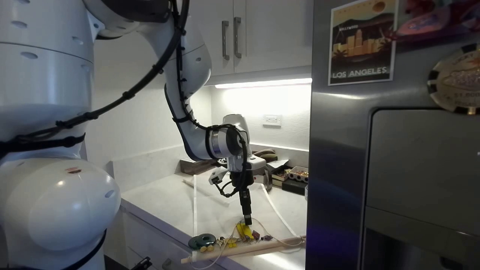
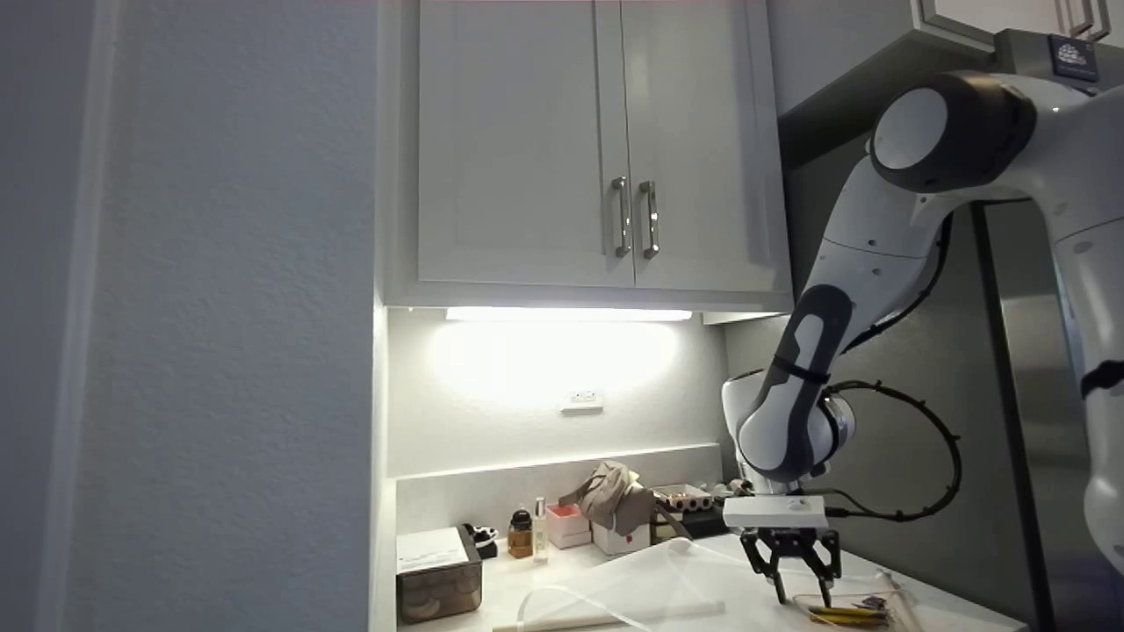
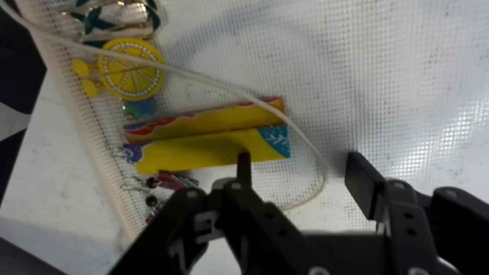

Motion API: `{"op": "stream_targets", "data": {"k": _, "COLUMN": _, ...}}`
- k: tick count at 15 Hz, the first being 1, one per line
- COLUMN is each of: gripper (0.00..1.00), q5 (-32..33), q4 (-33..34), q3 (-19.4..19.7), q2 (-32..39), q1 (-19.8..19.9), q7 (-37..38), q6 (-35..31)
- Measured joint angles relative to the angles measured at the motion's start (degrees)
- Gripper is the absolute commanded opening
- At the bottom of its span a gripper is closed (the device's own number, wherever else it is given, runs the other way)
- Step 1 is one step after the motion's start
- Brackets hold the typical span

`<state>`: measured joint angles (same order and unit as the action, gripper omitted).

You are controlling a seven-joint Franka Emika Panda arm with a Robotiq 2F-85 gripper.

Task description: Take the bottle on the counter, put it in the kitchen cabinet and close it, then take the blind on the counter and hang it to the wall

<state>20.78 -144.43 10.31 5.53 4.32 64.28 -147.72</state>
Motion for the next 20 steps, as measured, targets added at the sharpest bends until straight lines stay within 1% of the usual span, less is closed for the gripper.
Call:
{"op": "stream_targets", "data": {"k": 5, "gripper": 0.01, "q5": 0.0, "q4": 0.2, "q3": 0.0, "q2": 0.0, "q1": 0.0, "q7": 0.0, "q6": 0.0}}
{"op": "stream_targets", "data": {"k": 6, "gripper": 0.00, "q5": 0.1, "q4": 0.2, "q3": 0.1, "q2": 0.0, "q1": 0.1, "q7": 0.0, "q6": 0.0}}
{"op": "stream_targets", "data": {"k": 16, "gripper": 0.00, "q5": 0.7, "q4": 0.6, "q3": 0.9, "q2": -0.2, "q1": 0.6, "q7": 0.1, "q6": 0.0}}
{"op": "stream_targets", "data": {"k": 20, "gripper": 0.00, "q5": 2.6, "q4": 1.6, "q3": 0.2, "q2": -3.2, "q1": -0.1, "q7": 0.1, "q6": 1.6}}
